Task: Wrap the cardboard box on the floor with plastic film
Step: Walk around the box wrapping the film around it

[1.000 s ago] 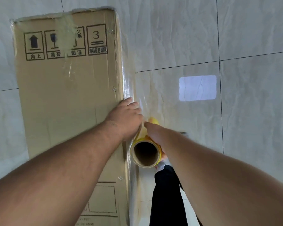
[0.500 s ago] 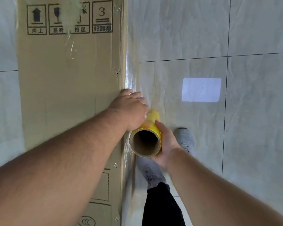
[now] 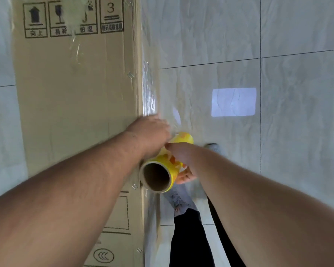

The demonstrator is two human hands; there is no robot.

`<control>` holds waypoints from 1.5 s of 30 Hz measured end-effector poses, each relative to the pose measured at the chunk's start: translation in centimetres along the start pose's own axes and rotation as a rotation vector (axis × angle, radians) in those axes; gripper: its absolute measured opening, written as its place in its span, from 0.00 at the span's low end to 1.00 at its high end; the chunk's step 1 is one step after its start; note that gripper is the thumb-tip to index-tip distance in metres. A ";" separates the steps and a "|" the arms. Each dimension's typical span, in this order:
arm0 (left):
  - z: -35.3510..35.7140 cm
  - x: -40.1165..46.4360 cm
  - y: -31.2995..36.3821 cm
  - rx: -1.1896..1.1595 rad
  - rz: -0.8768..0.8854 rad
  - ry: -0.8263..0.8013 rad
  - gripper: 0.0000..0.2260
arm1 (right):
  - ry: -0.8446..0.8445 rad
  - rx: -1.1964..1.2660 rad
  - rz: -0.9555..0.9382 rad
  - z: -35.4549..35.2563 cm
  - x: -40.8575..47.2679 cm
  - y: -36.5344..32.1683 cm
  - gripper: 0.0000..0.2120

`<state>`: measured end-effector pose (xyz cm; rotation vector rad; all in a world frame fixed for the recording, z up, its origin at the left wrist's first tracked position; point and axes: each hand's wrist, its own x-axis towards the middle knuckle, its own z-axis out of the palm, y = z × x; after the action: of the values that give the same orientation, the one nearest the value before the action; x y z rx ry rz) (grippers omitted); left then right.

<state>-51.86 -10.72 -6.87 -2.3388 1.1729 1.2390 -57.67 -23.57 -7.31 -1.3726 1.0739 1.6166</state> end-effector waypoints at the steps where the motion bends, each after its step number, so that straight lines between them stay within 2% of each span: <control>1: 0.7 -0.2 0.2 -0.036 0.018 -0.011 0.10 | -0.004 -0.038 0.008 -0.2 -0.2 -0.4 0.22; 4: 2.5 -1.1 0.8 -0.043 0.026 -0.016 0.06 | -0.031 -0.025 0.029 0.3 0.3 0.4 0.19; 7: 3.1 -1.2 1.1 0.002 0.040 0.001 0.14 | -0.002 0.379 0.026 2.0 2.1 4.6 0.28; 10: 2.9 -1.3 1.3 -0.016 0.029 -0.018 0.16 | -0.146 0.845 0.043 4.7 2.8 7.9 0.26; 13: 2.7 -1.5 1.1 -0.016 0.020 -0.029 0.17 | -0.187 1.040 -0.058 6.9 3.5 8.0 0.39; 14: 2.6 -1.6 1.2 -0.014 0.011 -0.049 0.20 | -0.179 1.041 -0.086 7.1 3.6 7.8 0.40; 17: 2.2 -2.0 1.8 0.034 -0.021 -0.124 0.26 | -0.073 0.848 -0.091 6.5 3.1 8.0 0.31; 20: 2.3 -2.4 2.9 0.077 -0.040 -0.128 0.24 | -0.061 0.701 0.023 5.1 2.8 8.9 0.34; 23: 2.5 -2.2 4.0 0.125 -0.051 -0.123 0.22 | -0.109 0.570 0.127 4.3 2.5 9.3 0.30; 26: 2.3 -2.2 3.6 0.205 -0.073 -0.175 0.23 | -0.128 0.457 0.162 4.5 3.0 7.6 0.36; 28: 2.5 -2.7 2.9 0.264 -0.058 -0.193 0.24 | -0.111 0.461 0.147 4.8 3.3 6.1 0.38; 33: 2.9 -3.5 2.8 0.261 -0.055 -0.154 0.23 | -0.052 0.605 0.125 5.2 2.2 7.1 0.27; 37: 3.3 -3.1 3.2 0.202 -0.091 -0.106 0.22 | -0.173 0.830 0.143 6.7 2.0 9.9 0.29; 39: 3.8 -3.0 3.3 0.181 -0.099 -0.065 0.23 | -0.179 0.926 0.128 7.3 2.2 9.9 0.29; 42: 4.1 -3.2 3.8 0.114 -0.115 -0.054 0.25 | -0.129 0.881 0.092 7.3 2.6 9.8 0.26; 45: 4.3 -3.3 4.4 0.110 -0.118 -0.020 0.24 | -0.052 0.682 0.080 6.2 2.9 10.8 0.24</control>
<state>-58.66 -9.44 -6.26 -2.2743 1.0522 1.1267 -70.33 -21.73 -8.31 -0.8337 1.4821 1.1579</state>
